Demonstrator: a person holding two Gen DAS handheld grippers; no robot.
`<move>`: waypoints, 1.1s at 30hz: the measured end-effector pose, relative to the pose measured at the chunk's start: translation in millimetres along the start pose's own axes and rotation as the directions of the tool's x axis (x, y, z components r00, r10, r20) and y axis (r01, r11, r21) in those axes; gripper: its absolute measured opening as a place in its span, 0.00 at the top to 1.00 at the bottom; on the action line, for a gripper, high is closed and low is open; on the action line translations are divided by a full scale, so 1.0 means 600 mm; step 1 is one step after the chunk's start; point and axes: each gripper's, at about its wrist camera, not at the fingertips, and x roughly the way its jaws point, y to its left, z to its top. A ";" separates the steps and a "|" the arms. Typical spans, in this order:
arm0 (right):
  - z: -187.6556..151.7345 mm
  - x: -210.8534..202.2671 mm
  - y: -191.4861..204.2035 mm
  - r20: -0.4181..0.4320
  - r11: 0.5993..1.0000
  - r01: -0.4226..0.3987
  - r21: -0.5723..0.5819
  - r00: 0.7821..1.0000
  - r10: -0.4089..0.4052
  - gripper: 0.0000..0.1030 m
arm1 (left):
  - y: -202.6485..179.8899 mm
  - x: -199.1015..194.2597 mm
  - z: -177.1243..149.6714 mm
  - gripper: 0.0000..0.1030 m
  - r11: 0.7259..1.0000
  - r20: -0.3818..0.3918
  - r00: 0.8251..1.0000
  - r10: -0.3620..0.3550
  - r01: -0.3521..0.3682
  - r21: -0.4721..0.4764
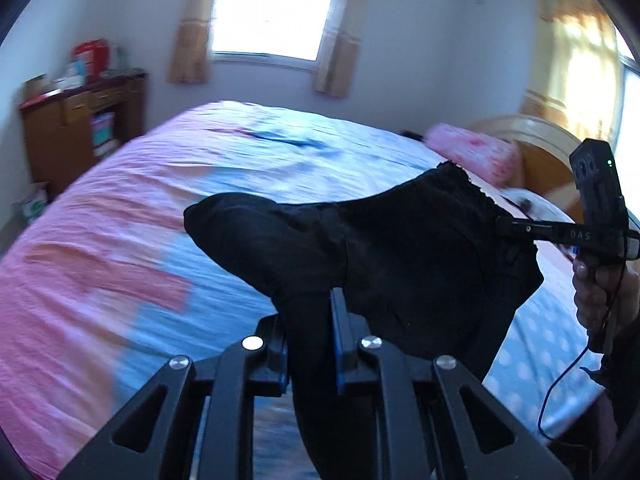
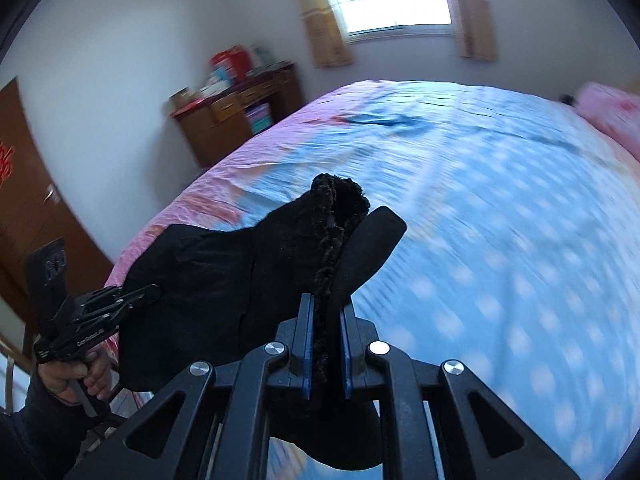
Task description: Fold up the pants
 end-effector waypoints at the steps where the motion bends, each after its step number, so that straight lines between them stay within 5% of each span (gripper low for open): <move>1: 0.015 0.023 0.009 -0.013 1.000 -0.012 -0.017 1.000 0.012 0.90 | 0.019 0.000 0.002 0.84 1.000 0.006 1.000 0.023 -0.023 -0.012; 7: 0.054 0.191 0.027 -0.150 0.997 -0.065 -0.030 0.987 0.060 0.90 | 0.107 0.058 -0.034 0.80 0.990 -0.087 0.990 0.107 -0.114 -0.081; 9: 0.033 0.243 0.016 -0.204 0.998 -0.054 -0.017 0.978 0.050 0.90 | 0.128 0.087 -0.061 0.71 0.983 -0.142 0.980 0.139 -0.154 -0.104; 13: 0.004 0.298 -0.028 -0.256 0.999 -0.013 0.029 0.967 0.020 0.83 | 0.116 0.114 -0.095 0.30 0.964 -0.146 0.957 0.250 -0.260 -0.050; 14: -0.001 0.306 -0.040 -0.262 0.999 -0.008 0.044 0.965 0.020 0.72 | 0.112 0.117 -0.097 0.28 0.963 -0.144 0.955 0.259 -0.267 -0.045; 17: -0.006 0.312 -0.065 -0.265 0.995 -0.030 0.098 0.963 0.055 0.67 | 0.110 0.130 -0.099 0.19 0.956 -0.144 0.953 0.266 -0.280 -0.085; 20: -0.006 0.306 -0.045 -0.257 1.000 0.027 0.015 0.966 -0.022 0.67 | 0.118 0.129 -0.090 0.16 0.944 -0.154 0.944 0.294 -0.311 -0.108; 25: -0.008 0.298 -0.047 -0.239 0.999 0.038 0.035 0.971 -0.029 0.63 | 0.101 0.092 -0.082 0.16 0.940 -0.126 0.938 0.323 -0.334 -0.069; 28: -0.005 0.269 -0.062 -0.177 0.995 0.079 0.069 0.982 -0.065 0.42 | 0.093 0.065 -0.082 0.13 0.937 -0.112 0.934 0.338 -0.345 -0.047; 33: -0.007 0.226 -0.084 -0.142 0.978 0.152 0.146 0.981 -0.132 0.42 | 0.071 0.018 -0.090 0.13 0.947 -0.086 0.945 0.315 -0.319 -0.031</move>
